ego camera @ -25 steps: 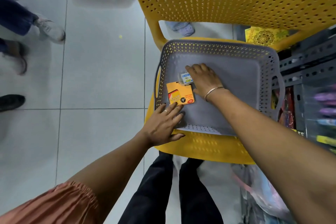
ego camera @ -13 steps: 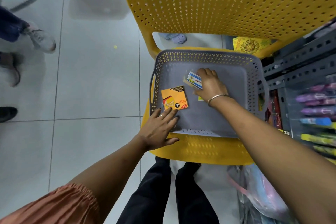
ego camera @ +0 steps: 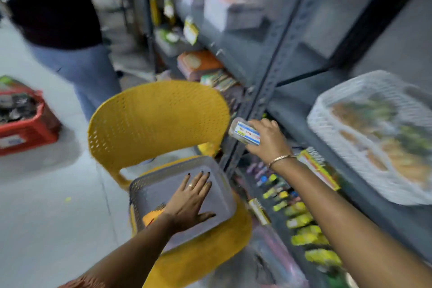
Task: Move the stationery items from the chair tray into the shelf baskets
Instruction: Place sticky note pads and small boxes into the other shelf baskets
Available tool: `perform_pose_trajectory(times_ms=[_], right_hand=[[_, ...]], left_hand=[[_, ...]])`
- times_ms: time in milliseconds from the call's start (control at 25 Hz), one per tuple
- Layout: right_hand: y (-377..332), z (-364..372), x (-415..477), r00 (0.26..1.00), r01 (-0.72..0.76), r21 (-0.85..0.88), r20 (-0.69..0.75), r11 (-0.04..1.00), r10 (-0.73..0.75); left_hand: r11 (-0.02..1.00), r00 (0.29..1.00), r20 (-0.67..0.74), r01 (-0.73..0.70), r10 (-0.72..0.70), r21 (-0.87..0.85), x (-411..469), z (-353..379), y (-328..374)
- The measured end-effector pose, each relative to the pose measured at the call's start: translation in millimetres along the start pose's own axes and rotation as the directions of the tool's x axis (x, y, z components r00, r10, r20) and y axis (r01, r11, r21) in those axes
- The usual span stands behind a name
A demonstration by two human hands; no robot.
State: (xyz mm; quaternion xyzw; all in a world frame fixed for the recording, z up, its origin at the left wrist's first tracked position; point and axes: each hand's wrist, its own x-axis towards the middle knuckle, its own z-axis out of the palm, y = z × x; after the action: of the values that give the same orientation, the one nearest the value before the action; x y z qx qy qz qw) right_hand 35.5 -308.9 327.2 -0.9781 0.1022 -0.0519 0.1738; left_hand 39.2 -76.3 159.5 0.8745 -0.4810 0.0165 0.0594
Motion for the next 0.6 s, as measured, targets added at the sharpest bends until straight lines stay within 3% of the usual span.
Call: perform_pose_trajectory(times_ms=[120,320,600], right_hand=[[18.8,-101.4,-42.6,0.989,-0.107,-0.049,-0.110,0.993,0.101],[70.7,-230.8,-156.3,0.936,-0.305,-0.125,-0.220,0.944,0.273],[152.8,-316.1,-364.7,0.816,-0.575,-0.217,-0.230,0.789,0.531]], left_hand=[[0.986,0.973,-0.162,-0.165,0.166,0.020,66.1,-58.4,45.9],[0.912,0.837,-0.392,-0.410,0.381,0.012,139.8,-150.1,170.5],[0.759,0.695,-0.412,-0.651,0.589,-0.015,131.6,-183.1,396.8]])
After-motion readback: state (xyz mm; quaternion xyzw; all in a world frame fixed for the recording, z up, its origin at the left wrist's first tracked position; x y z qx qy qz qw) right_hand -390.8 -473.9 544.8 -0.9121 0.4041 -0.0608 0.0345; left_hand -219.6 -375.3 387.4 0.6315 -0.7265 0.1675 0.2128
